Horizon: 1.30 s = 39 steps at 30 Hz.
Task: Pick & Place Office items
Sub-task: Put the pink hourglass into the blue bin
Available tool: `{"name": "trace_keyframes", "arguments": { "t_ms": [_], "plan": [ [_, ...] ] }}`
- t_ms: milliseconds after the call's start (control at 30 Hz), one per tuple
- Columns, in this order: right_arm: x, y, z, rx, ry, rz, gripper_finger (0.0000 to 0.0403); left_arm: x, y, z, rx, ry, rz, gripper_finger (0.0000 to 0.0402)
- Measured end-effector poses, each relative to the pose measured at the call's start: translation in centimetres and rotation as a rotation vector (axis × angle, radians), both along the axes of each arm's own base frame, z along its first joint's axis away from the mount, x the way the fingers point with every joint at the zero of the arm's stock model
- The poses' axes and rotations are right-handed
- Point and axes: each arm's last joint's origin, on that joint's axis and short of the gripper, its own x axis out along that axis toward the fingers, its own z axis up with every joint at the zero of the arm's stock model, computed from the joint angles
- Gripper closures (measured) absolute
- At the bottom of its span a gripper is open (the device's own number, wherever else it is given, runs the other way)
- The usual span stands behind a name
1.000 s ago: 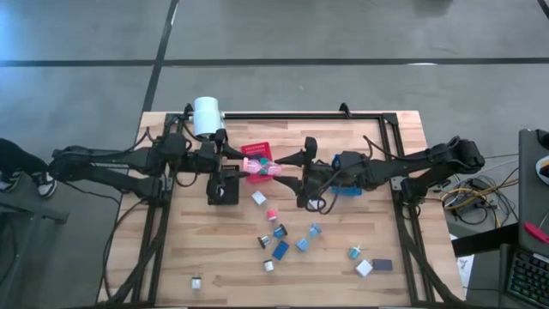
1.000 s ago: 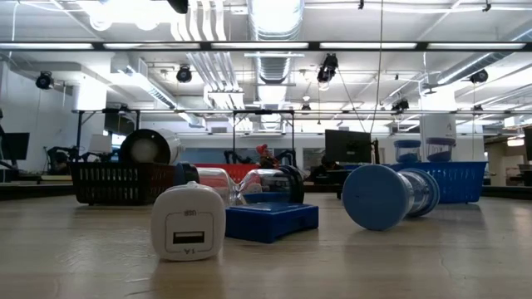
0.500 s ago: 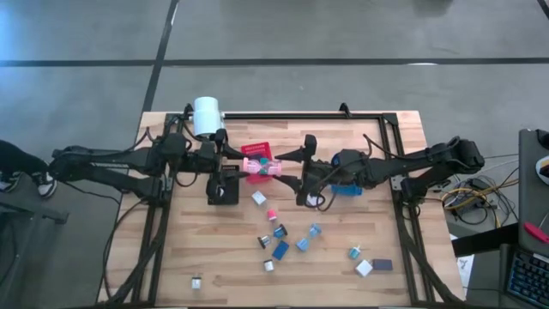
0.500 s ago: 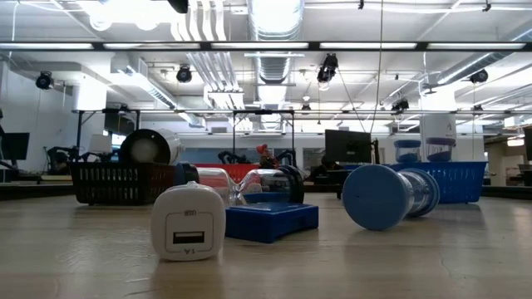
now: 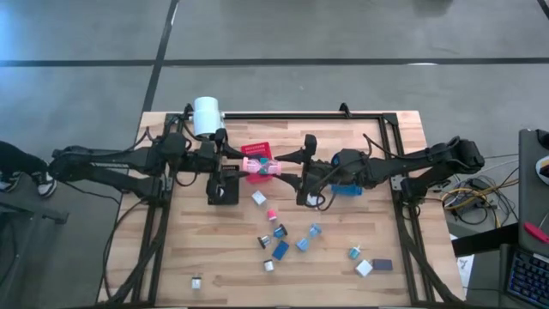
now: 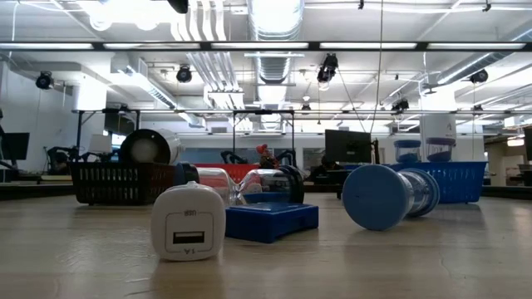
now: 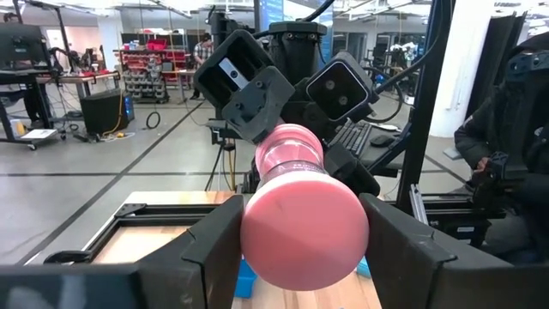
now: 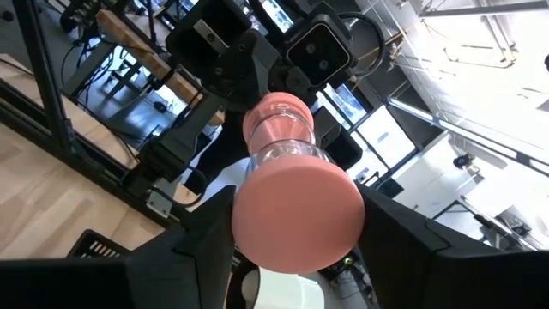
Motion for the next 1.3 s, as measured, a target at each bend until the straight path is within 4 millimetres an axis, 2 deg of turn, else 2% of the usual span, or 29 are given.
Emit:
{"name": "trace_keyframes", "arguments": {
  "t_ms": [167, 433, 533, 633, 800, 933, 1033, 1300],
  "plan": [
    [0.0, 0.0, 0.0, 0.004, 0.001, 0.004, 0.0207, -0.1, 0.0, 0.0, 0.034, 0.002, -0.015, 0.0197],
    [-0.8, -0.1, 0.8, 0.055, -0.019, 0.007, 0.0207, -1.9, -0.1, 1.0, 0.046, -0.03, -0.027, 0.0062],
    [-1.3, -0.2, 1.0, 0.084, 0.011, 0.009, 0.0207, -3.2, -0.1, 1.4, 0.047, -0.033, -0.027, 0.0044],
    [-2.3, -0.2, 1.6, 0.13, 0.034, 0.014, 0.0207, -5.0, -0.2, 1.5, 0.063, 0.001, -0.024, 0.0042],
    [-4.3, -0.4, 2.7, 0.197, 0.012, 0.043, 0.0207, -7.4, -0.2, 0.4, 0.104, 0.032, -0.015, 0.0055],
    [-6.8, -0.6, 3.4, 0.254, -0.026, 0.055, 0.0207, -8.5, -0.2, -1.2, 0.112, 0.036, -0.011, 0.0082],
    [-9.0, -0.8, 3.3, 0.307, -0.064, 0.064, 0.0207, -9.2, -0.2, -2.6, 0.135, 0.039, -0.011, 0.012],
    [-13.5, -1.2, 0.8, 0.468, -0.129, 0.092, 0.0207, -9.9, -0.2, -5.6, 0.157, 0.001, -0.007, 0.0246]
  ]
}}
